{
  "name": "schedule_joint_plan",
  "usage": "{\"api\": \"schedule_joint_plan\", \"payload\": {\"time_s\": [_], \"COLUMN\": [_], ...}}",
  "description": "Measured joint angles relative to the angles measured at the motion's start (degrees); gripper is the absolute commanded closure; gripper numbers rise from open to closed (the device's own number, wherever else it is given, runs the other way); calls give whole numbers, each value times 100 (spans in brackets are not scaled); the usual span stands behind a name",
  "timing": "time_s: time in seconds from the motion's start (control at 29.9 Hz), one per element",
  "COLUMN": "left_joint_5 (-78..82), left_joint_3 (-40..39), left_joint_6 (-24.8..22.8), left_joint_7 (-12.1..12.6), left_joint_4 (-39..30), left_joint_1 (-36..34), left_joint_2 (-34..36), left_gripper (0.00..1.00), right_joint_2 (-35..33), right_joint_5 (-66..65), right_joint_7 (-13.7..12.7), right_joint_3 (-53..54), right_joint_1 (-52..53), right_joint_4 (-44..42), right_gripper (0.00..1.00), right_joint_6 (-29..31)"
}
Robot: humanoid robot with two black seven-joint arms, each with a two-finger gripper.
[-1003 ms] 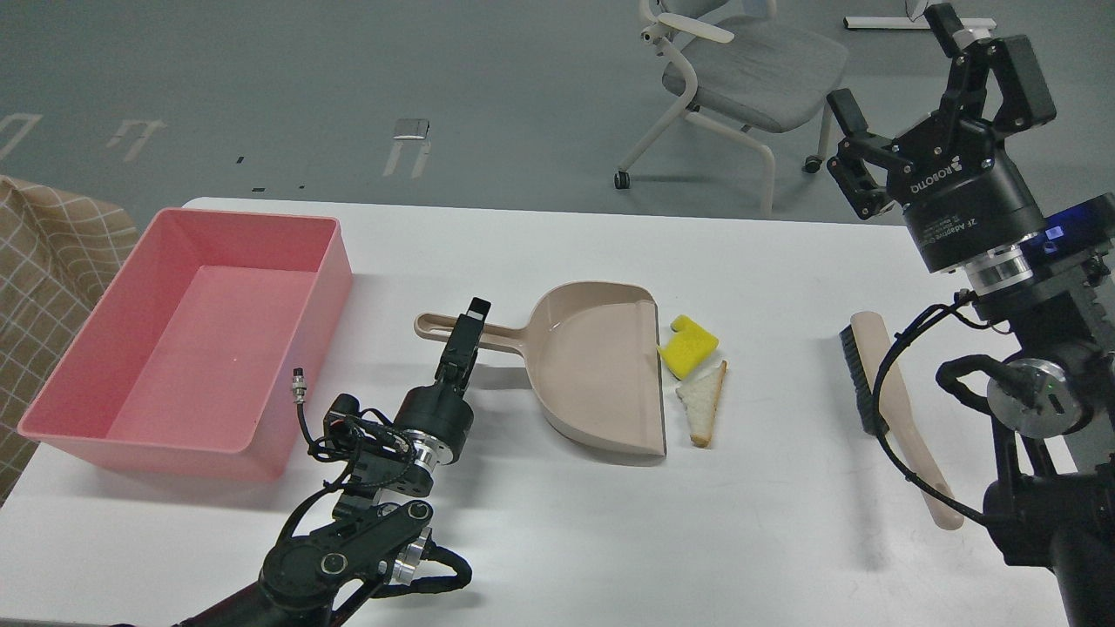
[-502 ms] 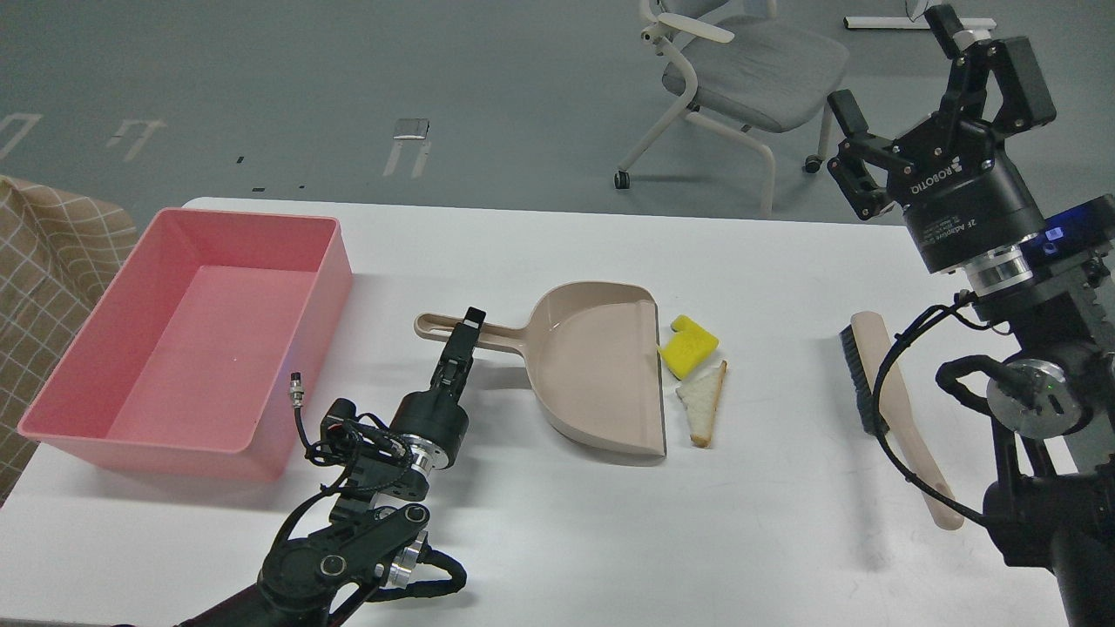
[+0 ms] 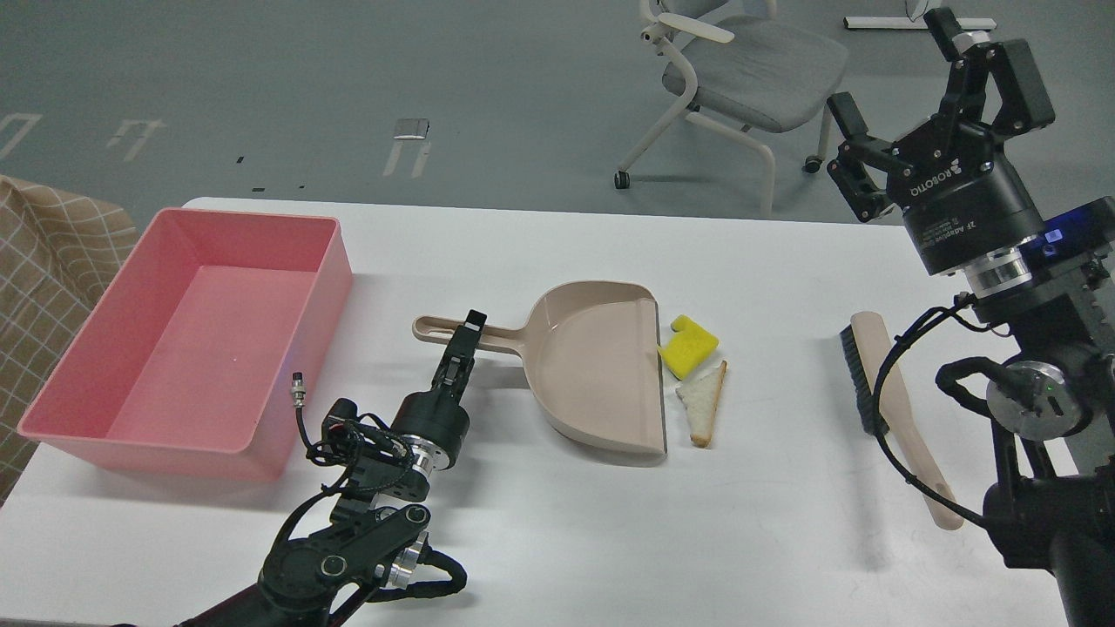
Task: Sweep and dump garbage into bin
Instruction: 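Close the left gripper on the dustpan handle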
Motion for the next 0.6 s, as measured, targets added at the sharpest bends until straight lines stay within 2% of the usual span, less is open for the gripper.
{"api": "schedule_joint_plan", "payload": {"time_s": [0.6], "left_joint_5": [38], "left_joint_3": [15], "left_joint_6": [0], "left_joint_7": [-85], "left_joint_4": [-53], "left_joint_1": [-117], "left_joint_2": [64], "left_gripper": [65], "right_joint_2": [-63], "right_joint_5": [5], "right_joint_7": [-2], "right_joint_3": [85], "right_joint_1": [33], "right_joint_4": [36], "right_gripper": [0], "right_joint_6": [-23]}}
